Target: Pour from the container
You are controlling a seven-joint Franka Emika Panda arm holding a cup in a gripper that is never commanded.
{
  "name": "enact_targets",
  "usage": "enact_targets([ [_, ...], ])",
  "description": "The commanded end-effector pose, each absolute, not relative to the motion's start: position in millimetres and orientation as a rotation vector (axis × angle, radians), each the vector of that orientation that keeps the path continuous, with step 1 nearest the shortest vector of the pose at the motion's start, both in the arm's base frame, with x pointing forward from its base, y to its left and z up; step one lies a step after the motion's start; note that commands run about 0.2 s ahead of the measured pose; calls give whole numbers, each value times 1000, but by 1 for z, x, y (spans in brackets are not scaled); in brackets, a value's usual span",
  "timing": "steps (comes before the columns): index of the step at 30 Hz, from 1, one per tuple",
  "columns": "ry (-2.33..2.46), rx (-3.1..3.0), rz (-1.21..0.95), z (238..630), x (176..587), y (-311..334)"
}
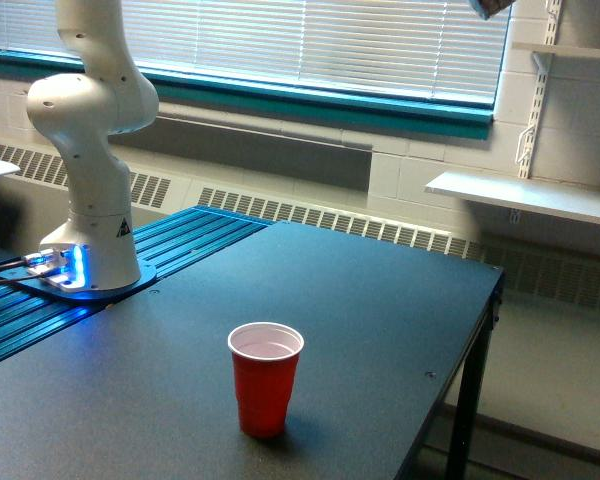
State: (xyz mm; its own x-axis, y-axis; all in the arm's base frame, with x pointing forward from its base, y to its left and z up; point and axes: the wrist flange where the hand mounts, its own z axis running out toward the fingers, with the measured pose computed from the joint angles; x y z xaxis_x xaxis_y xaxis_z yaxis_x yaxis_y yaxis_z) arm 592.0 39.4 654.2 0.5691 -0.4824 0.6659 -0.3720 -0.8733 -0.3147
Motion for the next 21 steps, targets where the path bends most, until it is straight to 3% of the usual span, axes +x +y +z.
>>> enact_targets([
  [1,720,-2653,-1207,660,591,40],
  [21,743,-2663,-1231,637,571,-2],
])
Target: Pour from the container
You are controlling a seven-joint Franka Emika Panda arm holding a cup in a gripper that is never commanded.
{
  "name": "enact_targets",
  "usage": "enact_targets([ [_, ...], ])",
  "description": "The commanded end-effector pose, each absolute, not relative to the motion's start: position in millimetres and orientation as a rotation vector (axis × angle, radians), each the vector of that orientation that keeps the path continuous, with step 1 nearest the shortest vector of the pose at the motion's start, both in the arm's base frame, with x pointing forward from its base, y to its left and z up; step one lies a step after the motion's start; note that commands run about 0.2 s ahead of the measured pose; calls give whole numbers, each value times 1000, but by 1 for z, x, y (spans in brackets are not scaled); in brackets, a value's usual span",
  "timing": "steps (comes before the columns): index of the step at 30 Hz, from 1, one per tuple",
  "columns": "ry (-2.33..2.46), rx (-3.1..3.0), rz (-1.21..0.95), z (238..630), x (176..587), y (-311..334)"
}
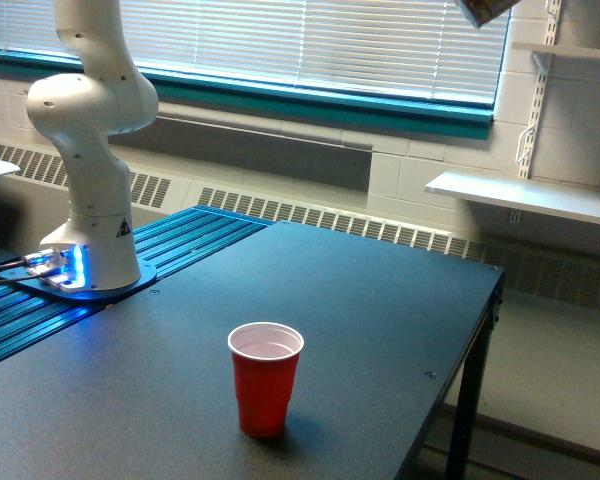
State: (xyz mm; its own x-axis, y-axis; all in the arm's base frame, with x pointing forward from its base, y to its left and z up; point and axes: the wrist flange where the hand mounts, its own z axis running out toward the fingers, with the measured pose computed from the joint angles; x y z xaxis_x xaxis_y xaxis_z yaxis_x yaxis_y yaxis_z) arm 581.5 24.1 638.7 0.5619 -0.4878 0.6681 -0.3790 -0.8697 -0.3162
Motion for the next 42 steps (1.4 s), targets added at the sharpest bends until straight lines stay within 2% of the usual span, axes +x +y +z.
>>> enact_targets([
  [1,756,-2667,-1240,635,569,-6],
  [18,952,-2737,-1224,576,535,-83],
  [42,1127,-2842,-1055,478,450,-158],
])
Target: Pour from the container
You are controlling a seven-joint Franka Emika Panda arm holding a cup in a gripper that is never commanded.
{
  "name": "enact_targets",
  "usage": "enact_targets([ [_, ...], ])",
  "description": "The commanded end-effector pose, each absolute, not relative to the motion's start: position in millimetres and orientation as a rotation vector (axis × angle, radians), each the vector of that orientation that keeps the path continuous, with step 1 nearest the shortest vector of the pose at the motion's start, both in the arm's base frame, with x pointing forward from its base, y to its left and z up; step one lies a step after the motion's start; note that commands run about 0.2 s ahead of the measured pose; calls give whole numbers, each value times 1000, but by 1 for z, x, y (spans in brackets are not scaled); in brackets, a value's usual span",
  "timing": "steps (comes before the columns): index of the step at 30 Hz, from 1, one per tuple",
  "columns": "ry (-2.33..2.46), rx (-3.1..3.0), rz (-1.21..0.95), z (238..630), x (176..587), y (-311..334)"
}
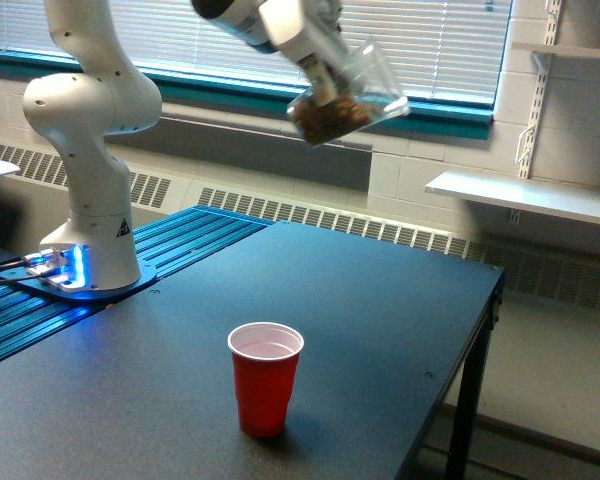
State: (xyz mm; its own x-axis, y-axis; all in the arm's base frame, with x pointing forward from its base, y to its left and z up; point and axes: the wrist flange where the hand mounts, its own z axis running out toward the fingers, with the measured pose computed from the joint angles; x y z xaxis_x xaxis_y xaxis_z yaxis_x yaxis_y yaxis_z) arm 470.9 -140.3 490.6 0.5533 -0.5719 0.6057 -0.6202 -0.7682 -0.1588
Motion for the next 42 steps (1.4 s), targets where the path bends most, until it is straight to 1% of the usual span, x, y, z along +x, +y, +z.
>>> enact_targets([
  [1,-1064,2675,983,474,447,-161],
  [9,-1115,2665,907,446,427,-178],
  [21,-1164,2650,774,404,414,-194],
  [33,-1204,2608,647,365,409,-205],
  [42,-1210,2578,566,343,407,-210],
])
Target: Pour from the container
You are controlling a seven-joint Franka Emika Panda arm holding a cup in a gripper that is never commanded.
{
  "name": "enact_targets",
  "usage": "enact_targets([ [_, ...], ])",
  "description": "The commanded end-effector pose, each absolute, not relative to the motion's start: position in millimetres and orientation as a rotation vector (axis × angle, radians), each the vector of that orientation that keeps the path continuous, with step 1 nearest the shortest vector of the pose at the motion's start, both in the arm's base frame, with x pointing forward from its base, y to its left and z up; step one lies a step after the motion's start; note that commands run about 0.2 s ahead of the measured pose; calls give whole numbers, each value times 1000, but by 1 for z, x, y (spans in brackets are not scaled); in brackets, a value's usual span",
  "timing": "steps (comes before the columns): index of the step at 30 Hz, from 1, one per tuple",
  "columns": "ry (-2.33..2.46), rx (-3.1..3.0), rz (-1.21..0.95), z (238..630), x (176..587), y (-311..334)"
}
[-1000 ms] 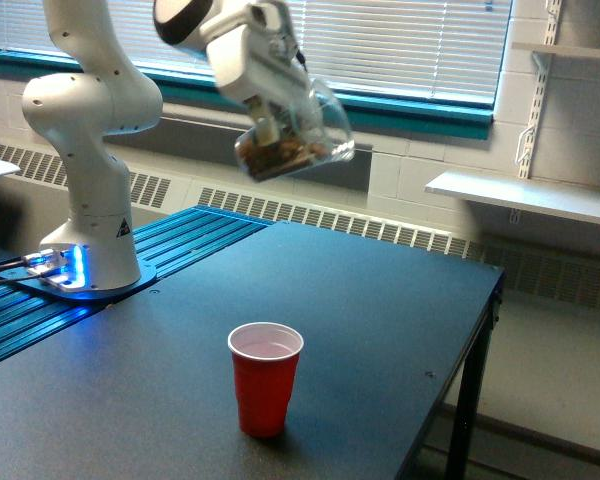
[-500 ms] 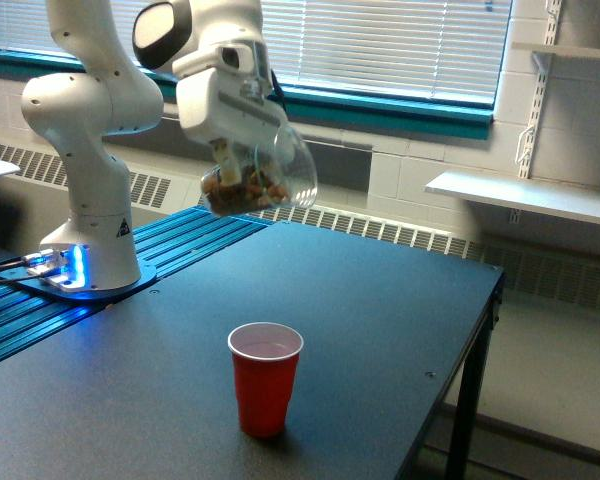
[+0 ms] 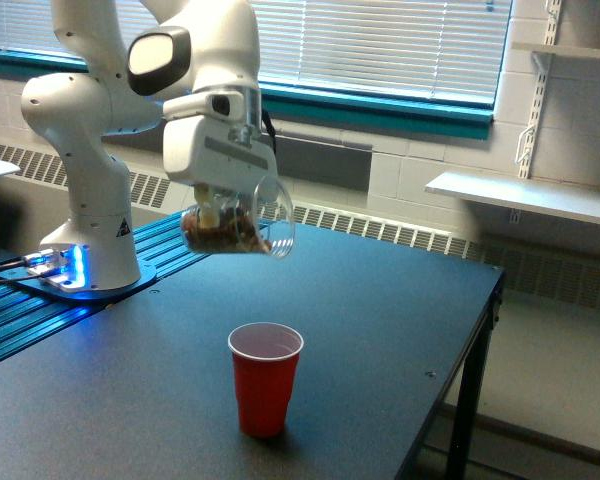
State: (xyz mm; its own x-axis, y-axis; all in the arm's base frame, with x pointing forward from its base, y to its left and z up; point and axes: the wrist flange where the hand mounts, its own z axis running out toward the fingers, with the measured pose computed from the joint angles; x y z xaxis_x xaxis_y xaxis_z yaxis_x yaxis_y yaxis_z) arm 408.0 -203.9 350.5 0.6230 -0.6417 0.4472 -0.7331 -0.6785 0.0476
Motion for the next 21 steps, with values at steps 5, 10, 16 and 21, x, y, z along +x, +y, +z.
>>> enact_targets([
  [5,-1212,2566,522,334,406,-213],
  [10,-1194,2555,479,327,407,-213],
  [16,-1164,2539,439,320,410,-212],
  [21,-1146,2525,411,313,411,-211],
])
